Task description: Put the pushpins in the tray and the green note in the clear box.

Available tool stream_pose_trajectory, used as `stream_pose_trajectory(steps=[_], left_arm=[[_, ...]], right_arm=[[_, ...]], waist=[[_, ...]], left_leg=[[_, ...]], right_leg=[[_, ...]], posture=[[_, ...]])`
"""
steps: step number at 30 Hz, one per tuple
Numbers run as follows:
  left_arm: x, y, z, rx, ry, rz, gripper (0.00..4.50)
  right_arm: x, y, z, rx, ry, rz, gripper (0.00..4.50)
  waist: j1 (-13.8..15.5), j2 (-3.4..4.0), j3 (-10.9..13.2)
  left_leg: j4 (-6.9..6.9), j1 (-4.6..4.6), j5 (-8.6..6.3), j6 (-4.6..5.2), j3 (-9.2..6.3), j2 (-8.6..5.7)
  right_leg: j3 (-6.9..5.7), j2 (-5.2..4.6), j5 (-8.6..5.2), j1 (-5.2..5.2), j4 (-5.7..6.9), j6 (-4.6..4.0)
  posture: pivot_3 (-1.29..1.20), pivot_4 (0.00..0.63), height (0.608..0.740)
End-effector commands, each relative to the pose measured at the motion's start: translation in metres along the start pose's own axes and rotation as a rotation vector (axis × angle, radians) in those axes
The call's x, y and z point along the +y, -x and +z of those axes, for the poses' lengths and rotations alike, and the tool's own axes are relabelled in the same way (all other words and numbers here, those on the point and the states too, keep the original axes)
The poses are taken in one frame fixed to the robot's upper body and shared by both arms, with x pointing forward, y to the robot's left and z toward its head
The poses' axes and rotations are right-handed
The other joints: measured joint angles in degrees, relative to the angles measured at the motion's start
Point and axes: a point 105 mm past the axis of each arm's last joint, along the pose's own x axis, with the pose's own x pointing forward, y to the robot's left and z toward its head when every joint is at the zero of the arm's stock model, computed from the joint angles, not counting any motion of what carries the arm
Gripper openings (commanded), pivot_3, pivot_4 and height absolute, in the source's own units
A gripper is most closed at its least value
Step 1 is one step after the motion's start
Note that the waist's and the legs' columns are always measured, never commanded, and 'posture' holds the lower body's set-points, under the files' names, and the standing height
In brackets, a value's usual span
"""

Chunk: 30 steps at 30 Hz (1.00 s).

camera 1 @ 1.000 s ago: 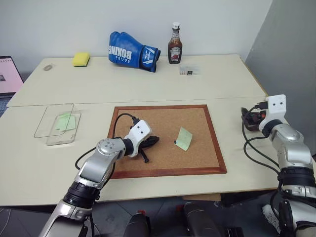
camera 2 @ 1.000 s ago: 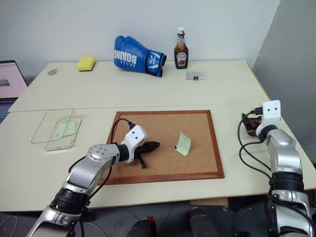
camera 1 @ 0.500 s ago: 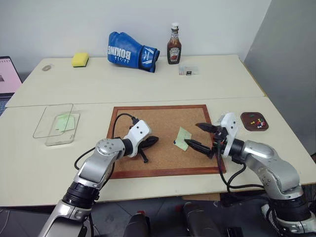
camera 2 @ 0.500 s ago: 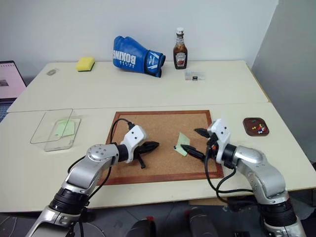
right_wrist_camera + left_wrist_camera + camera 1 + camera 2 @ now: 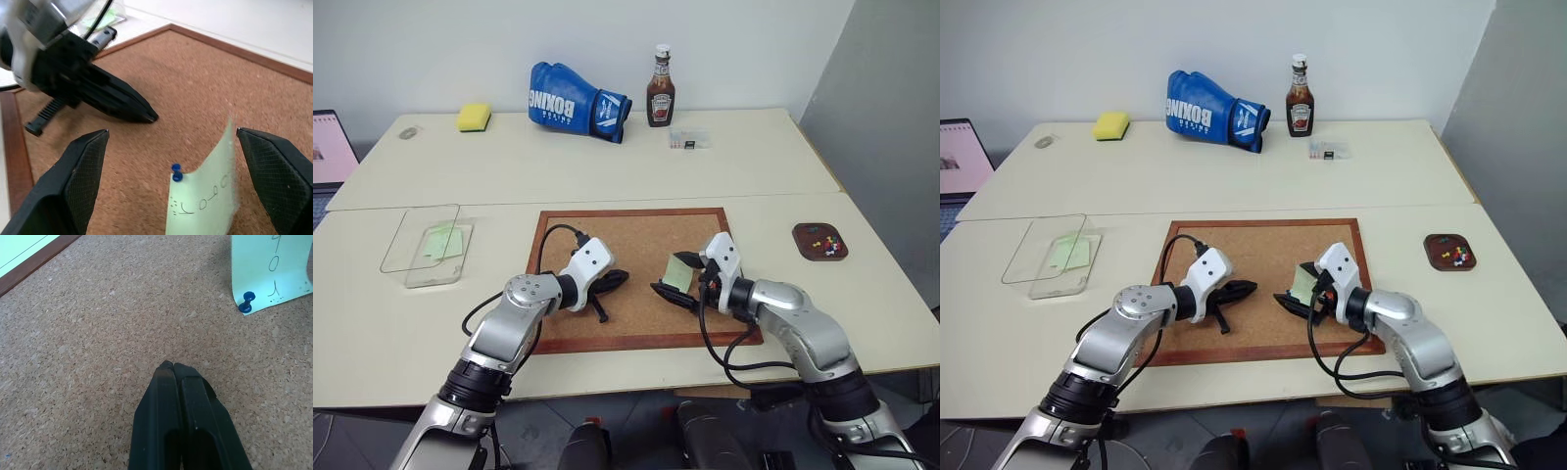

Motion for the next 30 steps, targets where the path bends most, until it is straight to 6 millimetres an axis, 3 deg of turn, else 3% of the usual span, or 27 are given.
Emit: stream_pose_trajectory(steps=[1,10,14,18,22,30], left_arm=[[-0.006,0.0,-0.033,0.118,0.061,-0.007,0.0],[-0.004,0.0,-0.033,0.116,0.063,0.003,0.0],[-0.004,0.003,-0.035,0.122,0.067,0.008,0.0],[-0.005,0.004,-0.037,0.124,0.072,0.01,0.0],[-0.004,0.003,-0.036,0.123,0.071,0.013,0.0],[-0.003,0.001,-0.035,0.124,0.065,0.006,0.0]], right_arm=[[0.0,-0.008,0.008,-0.03,0.05,0.006,4.43],[-0.005,-0.016,0.007,-0.024,0.088,-0.01,4.43],[-0.021,-0.009,0.016,-0.054,0.139,-0.1,4.43],[-0.031,0.009,0.044,-0.162,0.18,-0.155,4.43],[-0.018,0.017,0.06,-0.212,0.219,-0.107,4.43],[0.028,0.013,0.06,-0.215,0.149,0.1,4.43]], waist=[[0.0,0.0,0.0],[0.0,0.0,0.0],[0.0,0.0,0.0],[0.0,0.0,0.0],[-0.1,0.0,0.0],[-0.1,0.0,0.0]], left_leg=[[0.0,0.0,0.0,0.0,-0.01,0.0],[0.01,0.02,0.0,0.0,-0.01,0.0],[0.01,0.01,0.0,0.0,-0.01,0.0],[0.01,0.0,0.0,0.0,-0.01,0.0],[-0.03,0.01,0.0,0.0,-0.01,0.0],[-0.1,0.05,0.0,0.0,-0.04,0.0]], right_leg=[[-0.01,0.0,0.0,0.0,0.01,0.0],[-0.01,0.0,0.0,0.02,0.03,0.0],[0.0,0.0,0.0,0.02,0.03,0.0],[0.0,0.0,0.0,0.01,0.03,0.0],[0.0,0.0,0.0,0.0,0.06,0.0],[-0.01,0.0,0.0,0.01,0.05,0.0]], posture=[[0.0,0.15,0.74],[0.0,0.15,0.74],[0.0,0.15,0.74],[0.0,0.15,0.74],[0.0,0.15,0.74],[0.0,0.15,0.74]])
